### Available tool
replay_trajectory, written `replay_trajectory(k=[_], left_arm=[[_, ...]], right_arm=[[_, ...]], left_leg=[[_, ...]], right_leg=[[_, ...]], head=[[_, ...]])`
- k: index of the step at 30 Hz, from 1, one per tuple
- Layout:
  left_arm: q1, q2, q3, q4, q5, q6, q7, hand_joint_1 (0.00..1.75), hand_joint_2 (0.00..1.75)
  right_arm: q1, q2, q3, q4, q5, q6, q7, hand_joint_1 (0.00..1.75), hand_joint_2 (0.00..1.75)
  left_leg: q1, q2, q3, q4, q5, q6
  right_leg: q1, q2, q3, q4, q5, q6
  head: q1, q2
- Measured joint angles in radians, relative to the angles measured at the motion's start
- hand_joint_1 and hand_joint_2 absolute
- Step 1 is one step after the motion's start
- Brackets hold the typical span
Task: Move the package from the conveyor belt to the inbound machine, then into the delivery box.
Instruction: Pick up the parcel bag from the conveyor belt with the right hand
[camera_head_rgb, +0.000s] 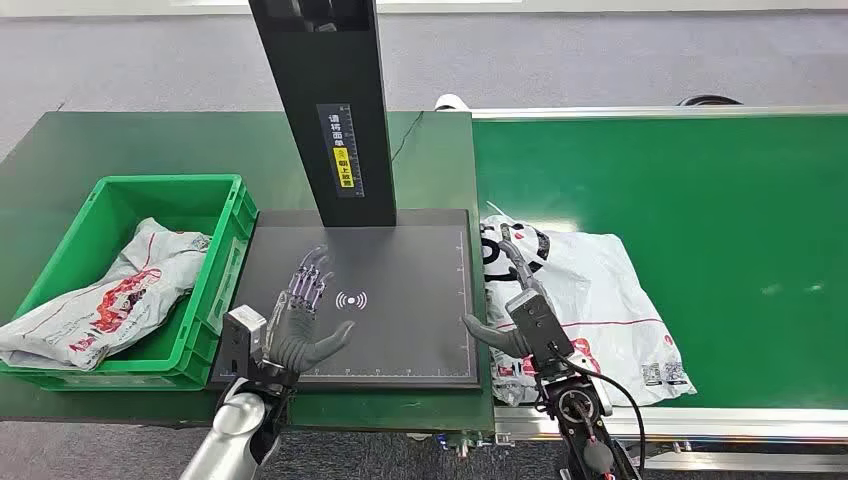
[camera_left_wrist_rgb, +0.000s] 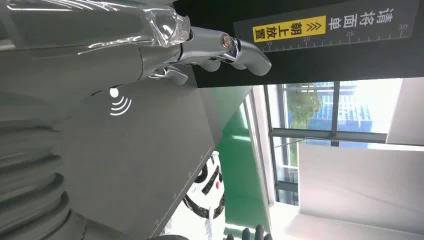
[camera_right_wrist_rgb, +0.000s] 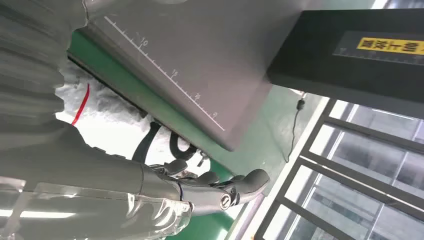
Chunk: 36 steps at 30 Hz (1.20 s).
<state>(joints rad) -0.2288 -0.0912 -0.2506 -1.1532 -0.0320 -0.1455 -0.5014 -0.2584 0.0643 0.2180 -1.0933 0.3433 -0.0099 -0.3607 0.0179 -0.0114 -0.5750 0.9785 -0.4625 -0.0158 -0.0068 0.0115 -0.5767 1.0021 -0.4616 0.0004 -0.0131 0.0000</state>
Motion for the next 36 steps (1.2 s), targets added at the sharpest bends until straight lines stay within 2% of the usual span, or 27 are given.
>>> replay_trajectory(k=[2,6,9,11,19,25,31,36], left_arm=[[0.001,0.000,0.001,-0.002,-0.001,0.000,0.007,0.00,1.75],[0.012,0.000,0.007,-0.020,-0.009,0.001,0.031,0.00,1.75],[0.018,0.000,0.010,-0.029,-0.015,0.000,0.040,0.00,1.75],[0.019,-0.002,0.011,-0.030,-0.019,-0.001,0.044,0.00,1.75],[0.019,-0.005,0.014,-0.030,-0.021,-0.002,0.048,0.00,1.75],[0.018,-0.007,0.014,-0.030,-0.019,-0.004,0.049,0.00,1.75],[0.006,-0.008,0.014,-0.018,-0.014,-0.004,0.050,0.00,1.75],[-0.005,-0.013,0.014,-0.009,-0.008,0.001,0.064,0.00,1.75]], right_arm=[[-0.003,-0.002,0.000,0.000,0.043,-0.034,0.037,0.00,1.75],[-0.024,-0.025,-0.002,0.005,0.260,-0.149,0.207,0.00,1.75],[-0.043,-0.050,-0.008,0.015,0.432,-0.166,0.311,0.00,1.75],[-0.051,-0.062,-0.014,0.026,0.509,-0.165,0.350,0.00,1.75],[-0.062,-0.083,-0.023,0.058,0.572,-0.159,0.385,0.00,1.75],[-0.082,-0.102,-0.041,0.121,0.694,-0.118,0.505,0.00,1.75],[-0.121,-0.124,-0.084,0.249,0.678,0.062,0.420,0.00,1.75],[-0.173,-0.138,-0.093,0.351,0.705,0.081,0.473,0.00,1.75]], left_leg=[[0.000,0.000,0.000,0.000,0.000,0.000],[0.000,0.000,0.000,0.000,0.000,0.000],[0.000,0.000,0.000,0.000,0.000,0.000],[0.000,0.000,0.000,0.000,0.000,0.000],[0.000,0.000,0.000,0.000,0.000,0.000],[0.000,0.000,0.000,0.000,0.000,0.000],[0.000,0.000,0.000,0.000,0.000,0.000],[0.000,0.000,0.000,0.000,0.000,0.000]], right_leg=[[0.000,0.000,0.000,0.000,0.000,0.000],[0.000,0.000,0.000,0.000,0.000,0.000],[0.000,0.000,0.000,0.000,0.000,0.000],[0.000,0.000,0.000,0.000,0.000,0.000],[0.000,0.000,-0.001,0.000,0.000,0.000],[0.000,0.000,0.000,0.000,0.000,0.000],[-0.001,0.000,-0.001,0.000,0.000,0.000],[0.000,0.000,-0.001,0.000,0.000,0.000]], head=[[0.000,0.000],[0.000,0.000],[0.000,0.000],[0.000,0.000],[0.000,0.000],[0.000,0.000],[0.000,0.000],[0.000,0.000]])
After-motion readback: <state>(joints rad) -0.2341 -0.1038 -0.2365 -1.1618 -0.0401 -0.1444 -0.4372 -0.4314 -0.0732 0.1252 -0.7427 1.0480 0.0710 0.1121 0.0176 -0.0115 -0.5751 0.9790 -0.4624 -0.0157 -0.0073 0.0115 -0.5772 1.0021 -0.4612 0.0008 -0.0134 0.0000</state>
